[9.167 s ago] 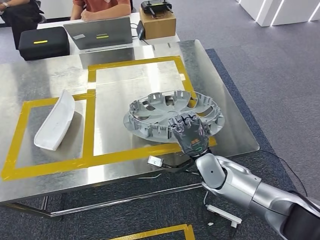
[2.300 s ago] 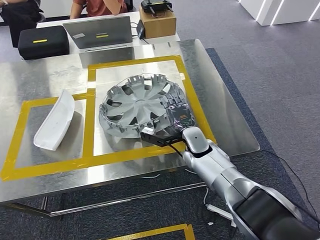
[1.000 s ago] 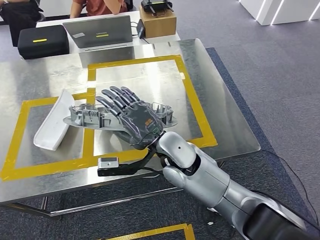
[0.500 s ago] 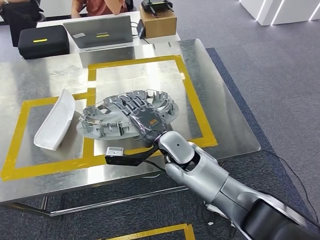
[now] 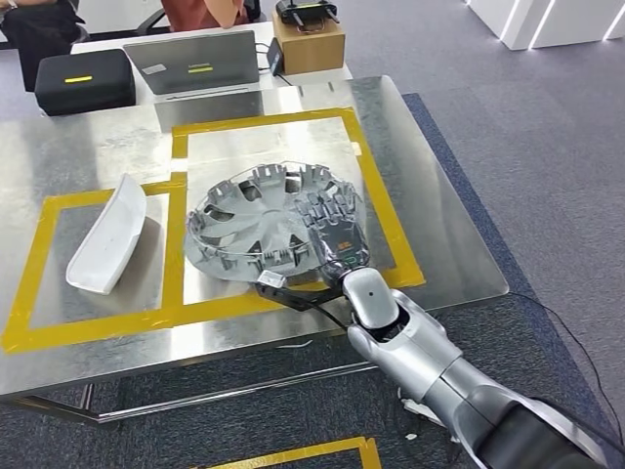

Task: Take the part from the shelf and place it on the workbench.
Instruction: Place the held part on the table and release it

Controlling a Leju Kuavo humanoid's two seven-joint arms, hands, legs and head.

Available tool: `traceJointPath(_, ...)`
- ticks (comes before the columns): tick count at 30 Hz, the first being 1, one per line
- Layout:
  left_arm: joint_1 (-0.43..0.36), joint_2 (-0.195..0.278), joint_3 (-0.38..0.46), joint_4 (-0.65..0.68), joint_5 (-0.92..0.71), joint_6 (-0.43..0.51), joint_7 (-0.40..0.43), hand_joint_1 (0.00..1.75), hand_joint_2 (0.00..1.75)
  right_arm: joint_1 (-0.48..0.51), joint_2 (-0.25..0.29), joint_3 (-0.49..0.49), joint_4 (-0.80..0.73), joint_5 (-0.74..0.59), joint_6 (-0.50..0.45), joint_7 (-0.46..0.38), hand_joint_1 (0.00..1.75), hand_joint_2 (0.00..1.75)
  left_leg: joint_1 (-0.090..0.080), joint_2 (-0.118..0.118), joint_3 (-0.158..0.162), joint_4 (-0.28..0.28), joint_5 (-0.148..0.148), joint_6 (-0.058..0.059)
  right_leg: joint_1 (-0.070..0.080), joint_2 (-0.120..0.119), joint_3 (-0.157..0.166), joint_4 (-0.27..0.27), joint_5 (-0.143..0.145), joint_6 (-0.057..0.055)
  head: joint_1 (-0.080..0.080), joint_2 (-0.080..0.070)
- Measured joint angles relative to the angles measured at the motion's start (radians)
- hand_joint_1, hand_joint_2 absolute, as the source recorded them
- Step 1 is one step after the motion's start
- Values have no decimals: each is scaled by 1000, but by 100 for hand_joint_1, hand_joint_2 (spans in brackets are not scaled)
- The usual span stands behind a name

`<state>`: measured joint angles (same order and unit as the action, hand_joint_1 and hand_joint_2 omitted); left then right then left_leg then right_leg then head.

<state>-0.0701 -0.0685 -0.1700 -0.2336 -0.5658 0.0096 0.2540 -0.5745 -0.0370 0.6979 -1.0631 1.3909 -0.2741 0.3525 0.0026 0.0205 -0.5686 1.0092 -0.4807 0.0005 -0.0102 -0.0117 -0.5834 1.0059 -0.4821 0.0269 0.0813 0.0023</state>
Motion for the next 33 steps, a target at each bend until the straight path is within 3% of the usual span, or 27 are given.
traceJointPath(6,8,-1,11,2,6,9,0,0,0,32,-19,-75,-5,132,-1,74,0,175,0,0,0,0,0,0,0,0,0,0,0,0,0,0)
traceJointPath(15,16,-5,26,8,13,19,-7,0,0,63,-70,-95,-74,177,46,194,0,175,0,0,0,0,0,0,0,0,0,0,0,0,0,0)
traceJointPath(27,20,-10,34,9,20,24,-14,0,0,76,-140,-83,-156,179,106,213,0,175,0,0,0,0,0,0,0,0,0,0,0,0,0,0)
traceJointPath(33,25,-10,39,11,19,24,-19,0,0,32,-227,1,-188,179,200,230,0,175,0,0,-1,0,0,0,0,0,0,0,0,0,0,0)
